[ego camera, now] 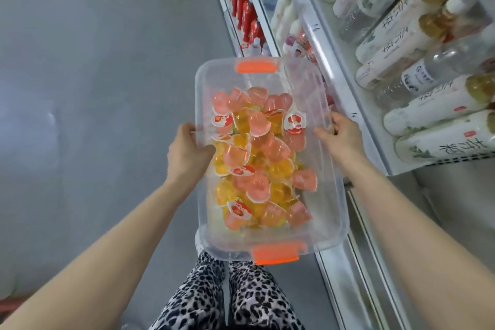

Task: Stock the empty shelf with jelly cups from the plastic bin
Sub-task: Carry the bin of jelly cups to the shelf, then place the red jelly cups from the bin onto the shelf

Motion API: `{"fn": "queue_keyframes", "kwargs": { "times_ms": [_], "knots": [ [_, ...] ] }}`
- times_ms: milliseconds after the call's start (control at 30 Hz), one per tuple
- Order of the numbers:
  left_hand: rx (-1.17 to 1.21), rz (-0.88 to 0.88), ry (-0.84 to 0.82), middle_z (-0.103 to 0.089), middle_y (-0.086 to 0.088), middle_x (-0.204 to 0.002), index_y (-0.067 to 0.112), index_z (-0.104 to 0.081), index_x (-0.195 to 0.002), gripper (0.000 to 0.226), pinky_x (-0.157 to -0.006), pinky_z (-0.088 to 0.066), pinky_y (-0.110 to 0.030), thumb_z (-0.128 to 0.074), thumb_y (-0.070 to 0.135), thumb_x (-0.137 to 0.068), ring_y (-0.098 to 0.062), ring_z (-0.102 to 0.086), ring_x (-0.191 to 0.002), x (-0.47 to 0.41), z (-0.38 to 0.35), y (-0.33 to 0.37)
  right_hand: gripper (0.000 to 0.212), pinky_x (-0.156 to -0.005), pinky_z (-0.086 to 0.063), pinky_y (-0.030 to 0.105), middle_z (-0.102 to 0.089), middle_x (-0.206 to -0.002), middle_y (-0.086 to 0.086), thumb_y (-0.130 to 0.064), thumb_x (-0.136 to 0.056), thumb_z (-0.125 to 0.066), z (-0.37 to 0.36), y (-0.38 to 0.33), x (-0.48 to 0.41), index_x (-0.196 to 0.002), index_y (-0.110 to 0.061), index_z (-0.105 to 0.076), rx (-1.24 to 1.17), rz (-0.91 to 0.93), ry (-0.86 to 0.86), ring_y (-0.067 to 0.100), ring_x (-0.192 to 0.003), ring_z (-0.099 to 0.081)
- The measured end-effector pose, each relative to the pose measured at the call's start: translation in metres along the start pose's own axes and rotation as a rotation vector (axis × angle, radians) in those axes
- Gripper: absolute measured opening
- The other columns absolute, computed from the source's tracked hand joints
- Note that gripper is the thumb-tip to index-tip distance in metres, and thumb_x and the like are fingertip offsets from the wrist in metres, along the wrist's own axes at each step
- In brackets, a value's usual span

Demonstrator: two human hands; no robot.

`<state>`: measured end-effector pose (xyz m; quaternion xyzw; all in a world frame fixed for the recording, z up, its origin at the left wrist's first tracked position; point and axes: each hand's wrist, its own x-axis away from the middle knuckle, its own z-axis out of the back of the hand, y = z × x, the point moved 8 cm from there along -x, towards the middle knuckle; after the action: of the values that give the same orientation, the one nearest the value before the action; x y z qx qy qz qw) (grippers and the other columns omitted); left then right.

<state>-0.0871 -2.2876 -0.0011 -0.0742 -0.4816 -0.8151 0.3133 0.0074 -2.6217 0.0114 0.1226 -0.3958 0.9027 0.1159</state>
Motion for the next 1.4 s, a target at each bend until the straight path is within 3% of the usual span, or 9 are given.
{"fn": "queue_keyframes", "kwargs": {
  "times_ms": [300, 467, 600, 733, 867, 1000, 1100, 1267, 1400],
  "knots": [
    [-0.004, 0.040, 0.015, -0.058, 0.004, -0.089, 0.023, -0.048, -0.118, 0.046, -0.069, -0.058, -0.049, -0.063, 0.017, -0.076, -0.025, -0.062, -0.082, 0.019, 0.004, 0.001, 0.042, -0.094, -0.052, 0.041, -0.068, -0.117, -0.003, -0.035, -0.087, -0.069, 0.000, 0.004, -0.005, -0.126, -0.023, -0.061, 0.092, 0.024, -0.052, 0.018, -0.104, -0.064],
    [0.048, 0.094, 0.032, -0.060, -0.003, -0.093, 0.019, -0.046, -0.117, 0.043, -0.043, -0.050, -0.032, -0.062, 0.013, -0.078, -0.024, -0.062, -0.073, 0.050, 0.002, -0.014, 0.050, -0.100, -0.049, 0.045, -0.063, -0.130, 0.001, -0.038, -0.086, -0.067, -0.002, -0.005, -0.006, -0.132, -0.023, -0.057, 0.180, 0.093, -0.112, 0.023, -0.115, -0.060],
    [0.067, 0.118, 0.023, -0.061, -0.007, -0.096, 0.017, -0.044, -0.121, 0.045, -0.040, -0.047, -0.027, -0.062, 0.011, -0.079, -0.026, -0.063, -0.066, 0.065, -0.004, -0.021, 0.043, -0.099, -0.048, 0.043, -0.059, -0.133, 0.003, -0.032, -0.090, -0.064, -0.003, -0.009, -0.007, -0.132, -0.024, -0.056, 0.242, 0.135, -0.130, 0.027, -0.118, -0.057],
    [0.007, 0.105, 0.000, -0.062, -0.008, -0.094, 0.015, -0.041, -0.120, 0.045, -0.043, -0.047, -0.028, -0.060, 0.013, -0.080, -0.027, -0.065, -0.058, 0.066, -0.004, -0.017, 0.039, -0.088, -0.052, 0.041, -0.062, -0.112, 0.000, -0.036, -0.093, -0.058, -0.004, -0.008, -0.004, -0.130, -0.027, -0.053, 0.290, 0.139, -0.134, 0.024, -0.103, -0.060],
    [-0.134, 0.063, -0.038, -0.062, -0.003, -0.097, 0.016, -0.038, -0.120, 0.046, -0.059, -0.053, -0.033, -0.063, 0.017, -0.081, -0.025, -0.068, -0.066, 0.064, -0.001, -0.009, 0.041, -0.072, -0.043, 0.032, -0.057, -0.082, -0.004, -0.030, -0.096, -0.055, -0.007, -0.011, -0.002, -0.135, -0.021, -0.047, 0.403, 0.174, -0.140, 0.019, -0.080, -0.056],
    [-0.352, -0.154, 0.019, -0.045, -0.009, -0.129, 0.010, -0.031, -0.141, 0.075, -0.095, -0.040, -0.038, -0.072, 0.024, -0.080, -0.030, -0.048, -0.115, 0.059, 0.003, 0.012, 0.051, -0.091, -0.049, 0.044, -0.056, -0.126, 0.014, -0.026, -0.094, -0.055, -0.003, -0.029, 0.012, -0.141, -0.013, -0.039, 0.606, 0.282, -0.066, 0.032, -0.112, -0.055],
    [-0.666, -0.396, 0.192, -0.039, -0.017, -0.138, 0.008, -0.035, -0.143, 0.078, -0.105, -0.036, -0.041, -0.073, 0.009, -0.075, -0.036, -0.035, -0.125, 0.061, 0.002, 0.037, 0.047, -0.096, -0.044, 0.043, -0.053, -0.125, 0.013, -0.019, -0.092, -0.058, -0.003, -0.064, 0.035, -0.136, -0.012, -0.047, 0.695, 0.621, 0.098, 0.031, -0.114, -0.051],
    [-0.866, -0.551, 0.218, -0.054, -0.013, -0.131, 0.010, -0.061, -0.126, 0.057, -0.106, -0.040, -0.042, -0.078, 0.004, -0.071, -0.036, -0.040, -0.129, 0.062, -0.021, 0.044, 0.040, -0.104, -0.039, 0.036, -0.054, -0.131, 0.005, -0.032, -0.099, -0.051, -0.056, -0.071, 0.032, -0.135, -0.014, -0.052, 0.630, 0.661, -0.184, 0.023, -0.122, -0.048],
    [-0.989, -0.546, 0.191, -0.062, -0.011, -0.124, 0.013, -0.070, -0.117, 0.038, -0.117, -0.016, -0.037, -0.075, 0.012, -0.079, -0.034, -0.040, -0.134, 0.063, -0.027, 0.036, 0.056, -0.107, -0.039, 0.039, -0.051, -0.135, 0.006, -0.052, -0.093, -0.053, -0.101, -0.069, 0.018, -0.135, -0.015, -0.053, 0.668, 0.608, -0.275, 0.025, -0.127, -0.045]
  ]
}}
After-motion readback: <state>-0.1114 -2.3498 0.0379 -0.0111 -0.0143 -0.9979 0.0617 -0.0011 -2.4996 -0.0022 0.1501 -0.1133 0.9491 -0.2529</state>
